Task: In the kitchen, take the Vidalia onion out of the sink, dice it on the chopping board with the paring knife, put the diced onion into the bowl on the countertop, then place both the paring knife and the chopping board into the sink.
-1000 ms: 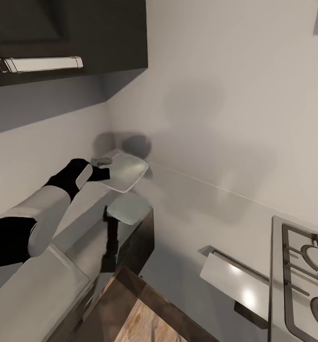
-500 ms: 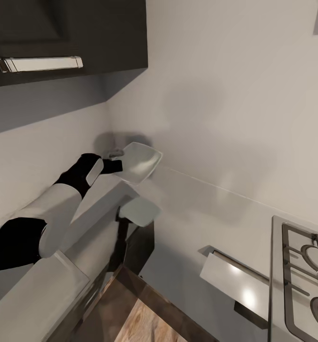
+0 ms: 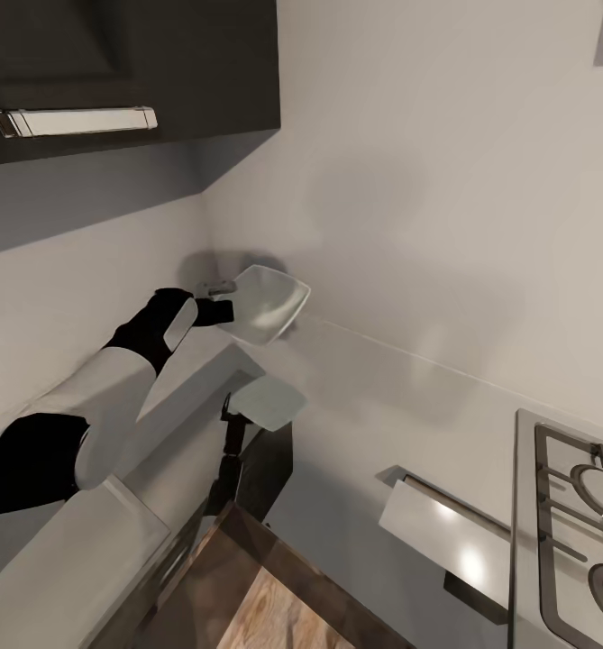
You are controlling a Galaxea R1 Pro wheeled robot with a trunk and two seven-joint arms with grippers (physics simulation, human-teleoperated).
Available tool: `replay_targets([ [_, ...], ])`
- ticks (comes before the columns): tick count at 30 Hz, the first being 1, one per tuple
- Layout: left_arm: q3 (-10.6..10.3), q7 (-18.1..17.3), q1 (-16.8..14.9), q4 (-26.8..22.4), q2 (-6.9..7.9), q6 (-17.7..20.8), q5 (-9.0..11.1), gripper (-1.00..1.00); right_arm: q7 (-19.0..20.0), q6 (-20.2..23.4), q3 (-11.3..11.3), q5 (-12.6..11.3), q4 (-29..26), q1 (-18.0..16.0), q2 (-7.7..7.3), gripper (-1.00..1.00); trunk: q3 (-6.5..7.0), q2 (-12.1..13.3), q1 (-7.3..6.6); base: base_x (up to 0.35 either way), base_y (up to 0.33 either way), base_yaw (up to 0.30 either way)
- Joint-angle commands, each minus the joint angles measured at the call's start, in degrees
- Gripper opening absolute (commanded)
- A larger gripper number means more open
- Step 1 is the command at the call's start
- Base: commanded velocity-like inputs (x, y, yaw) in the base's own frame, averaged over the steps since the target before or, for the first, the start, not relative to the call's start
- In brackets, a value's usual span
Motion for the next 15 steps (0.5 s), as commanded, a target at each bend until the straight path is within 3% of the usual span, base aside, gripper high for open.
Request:
replay_targets([
  [1,-0.2,0.0,0.0,-0.1,0.06,0.2,0.3,-1.0,0.7,-0.1,-0.5,0.4,-0.5,0.0,0.07,1.0,-0.07,-0.1,0.02,0.0,0.0,0.0],
  [4,-0.2,0.1,0.0,-0.3,0.09,0.2,0.3,-1.0,1.6,-0.1,-0.5,0.4,-1.5,0.0,0.1,1.0,-0.07,-0.1,0.02,0.0,0.0,0.0],
  [5,-0.2,0.1,0.0,-0.5,0.09,0.3,0.3,-1.0,26.3,-0.1,-0.5,0.4,-18.6,0.0,0.1,1.0,-0.07,-0.1,0.02,0.0,0.0,0.0],
  [9,-0.1,0.1,0.0,-2.7,0.11,0.5,0.2,-1.0,26.3,-0.1,-0.5,0.4,-18.6,0.0,0.11,1.0,-0.07,-0.1,0.02,0.0,0.0,0.0],
  [10,-0.1,0.1,0.0,-7.2,0.16,2.1,0.2,-1.0,26.3,-0.1,-0.5,0.4,-18.6,0.0,0.11,1.0,-0.07,-0.1,0.02,0.0,0.0,0.0],
  [15,-0.3,0.1,0.0,-16.5,0.19,10.9,0.3,-1.0,26.3,-0.1,-0.5,0.4,-18.6,0.0,0.11,1.0,-0.07,-0.1,0.02,0.0,0.0,0.0],
])
